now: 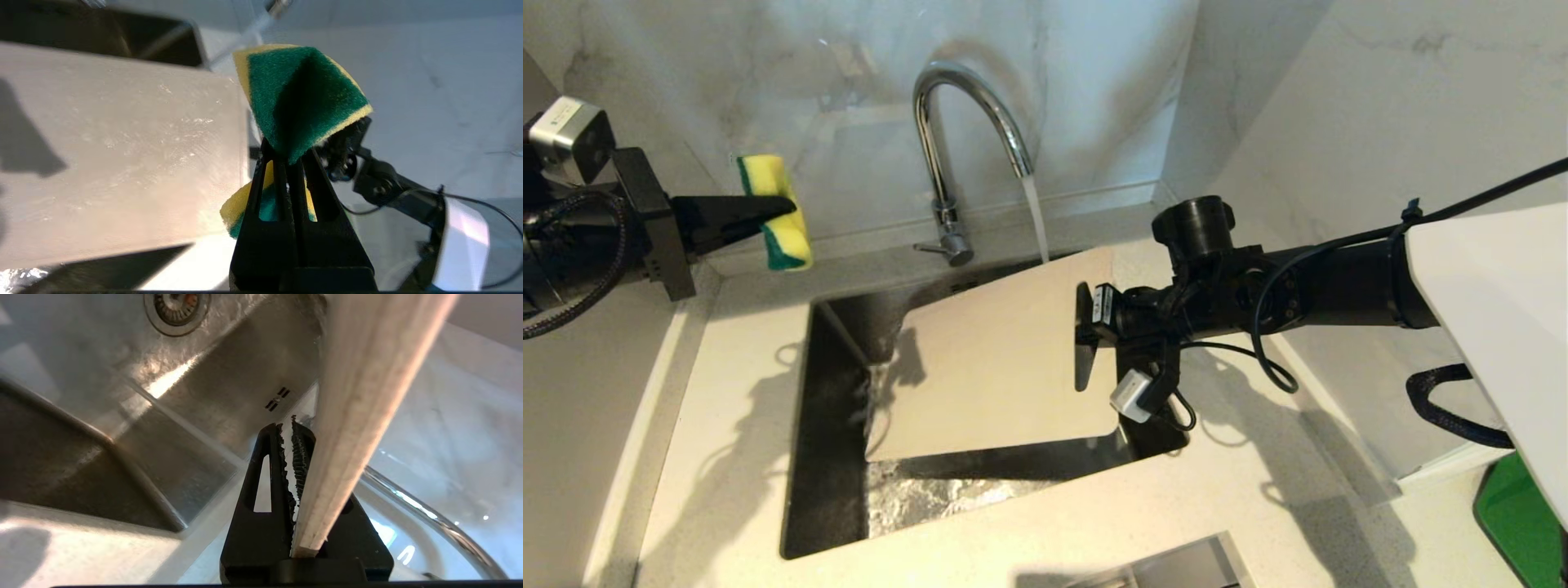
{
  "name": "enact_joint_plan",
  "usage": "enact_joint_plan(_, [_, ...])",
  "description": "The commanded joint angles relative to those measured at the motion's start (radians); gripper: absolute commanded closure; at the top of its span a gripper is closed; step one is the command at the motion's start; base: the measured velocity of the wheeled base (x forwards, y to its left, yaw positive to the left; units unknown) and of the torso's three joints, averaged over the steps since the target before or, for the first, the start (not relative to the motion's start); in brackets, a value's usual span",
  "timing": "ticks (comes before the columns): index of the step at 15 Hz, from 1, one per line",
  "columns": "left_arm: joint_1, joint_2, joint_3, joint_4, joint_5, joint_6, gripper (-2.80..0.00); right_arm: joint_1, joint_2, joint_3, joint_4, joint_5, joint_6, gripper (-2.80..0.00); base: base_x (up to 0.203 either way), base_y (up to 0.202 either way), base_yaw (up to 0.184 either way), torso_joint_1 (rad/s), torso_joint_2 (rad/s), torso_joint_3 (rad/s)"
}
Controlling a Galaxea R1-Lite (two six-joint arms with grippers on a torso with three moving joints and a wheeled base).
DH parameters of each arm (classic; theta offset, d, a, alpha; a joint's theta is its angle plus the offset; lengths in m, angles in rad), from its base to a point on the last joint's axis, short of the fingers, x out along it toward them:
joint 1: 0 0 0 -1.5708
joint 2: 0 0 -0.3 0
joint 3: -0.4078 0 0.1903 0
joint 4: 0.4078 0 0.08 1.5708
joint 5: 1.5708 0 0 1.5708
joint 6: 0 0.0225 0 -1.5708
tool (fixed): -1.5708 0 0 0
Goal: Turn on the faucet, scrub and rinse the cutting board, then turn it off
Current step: Scrub the cutting board underwater
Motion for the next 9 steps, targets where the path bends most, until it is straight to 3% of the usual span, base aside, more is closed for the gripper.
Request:
enact_joint_plan(1, [-0.034, 0.026, 0.006, -0.002, -0.002, -0.014, 0.0, 0.028, -0.035, -0.001, 0.002, 0.003, -0.011, 0.0, 0.0, 0.0, 0.0, 0.0, 0.0, 0.0])
enact_joint_plan(5, [-0.128, 0.094, -0.003, -0.003, 0.011, -0.034, 0.0, 0.088, -0.075, 0.005, 0.002, -0.001, -0.008, 0.0, 0.0, 0.0, 0.0, 0.0, 0.0, 0.0])
enact_joint_plan(9, [-0.225, 0.192, -0.036, -0.001, 0.091, 0.031, 0.0, 0.129, -0.091, 0.007, 0.002, -0.001, -0.007, 0.0, 0.0, 0.0, 0.0, 0.0, 0.0, 0.0])
